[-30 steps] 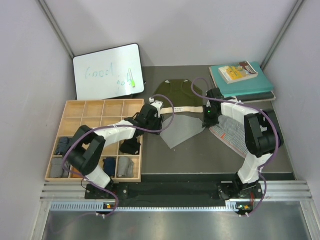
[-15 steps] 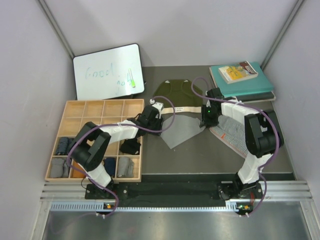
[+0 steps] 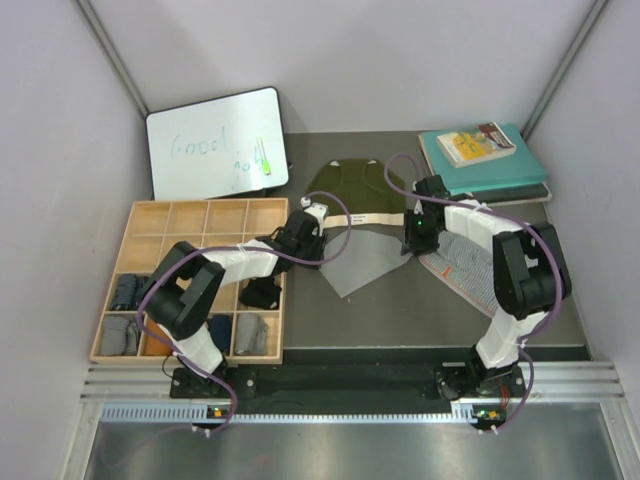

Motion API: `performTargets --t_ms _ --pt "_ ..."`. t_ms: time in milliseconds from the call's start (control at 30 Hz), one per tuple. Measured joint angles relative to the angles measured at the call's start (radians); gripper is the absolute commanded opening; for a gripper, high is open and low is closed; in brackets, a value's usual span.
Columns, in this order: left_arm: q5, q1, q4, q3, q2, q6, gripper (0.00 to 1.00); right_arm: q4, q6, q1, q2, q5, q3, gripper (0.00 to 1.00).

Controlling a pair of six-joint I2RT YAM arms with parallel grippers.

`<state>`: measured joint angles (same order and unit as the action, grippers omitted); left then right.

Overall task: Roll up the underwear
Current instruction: Fold the underwear at the center of the board.

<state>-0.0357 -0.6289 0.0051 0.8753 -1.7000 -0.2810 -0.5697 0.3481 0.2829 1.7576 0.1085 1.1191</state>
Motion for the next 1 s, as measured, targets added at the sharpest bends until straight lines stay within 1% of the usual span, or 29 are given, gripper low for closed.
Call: performTargets --t_ms 100,200,233,333,367,733,1000 --pt "0.021 0.000 0.001 0.000 -0.002 0.000 0.31 -0.001 0.000 0.000 -0.010 -0.001 0.000 0.40" --pt "0.029 0.000 0.013 0.000 -0.008 -0.002 0.22 -0.003 0.001 0.000 -0.021 -0.003 0.000 0.40" --pt "0.031 0.001 0.017 0.000 -0.010 -0.002 0.15 -0.005 0.001 0.000 -0.025 -0.003 0.000 0.40" --pt "0.032 0.001 0.021 -0.002 -0.011 -0.004 0.05 -0.011 0.001 0.000 -0.038 -0.004 0.000 0.40" --pt "0.033 0.001 0.021 -0.003 -0.011 -0.002 0.00 -0.013 0.002 0.000 -0.042 -0.005 0.000 0.40" --pt "0.038 -0.007 0.025 -0.005 -0.010 0.033 0.00 -0.027 0.004 0.000 -0.080 -0.006 -0.022 0.40" --pt "0.021 -0.082 0.050 -0.087 0.059 0.083 0.00 -0.029 0.012 0.000 -0.094 -0.006 -0.033 0.41"
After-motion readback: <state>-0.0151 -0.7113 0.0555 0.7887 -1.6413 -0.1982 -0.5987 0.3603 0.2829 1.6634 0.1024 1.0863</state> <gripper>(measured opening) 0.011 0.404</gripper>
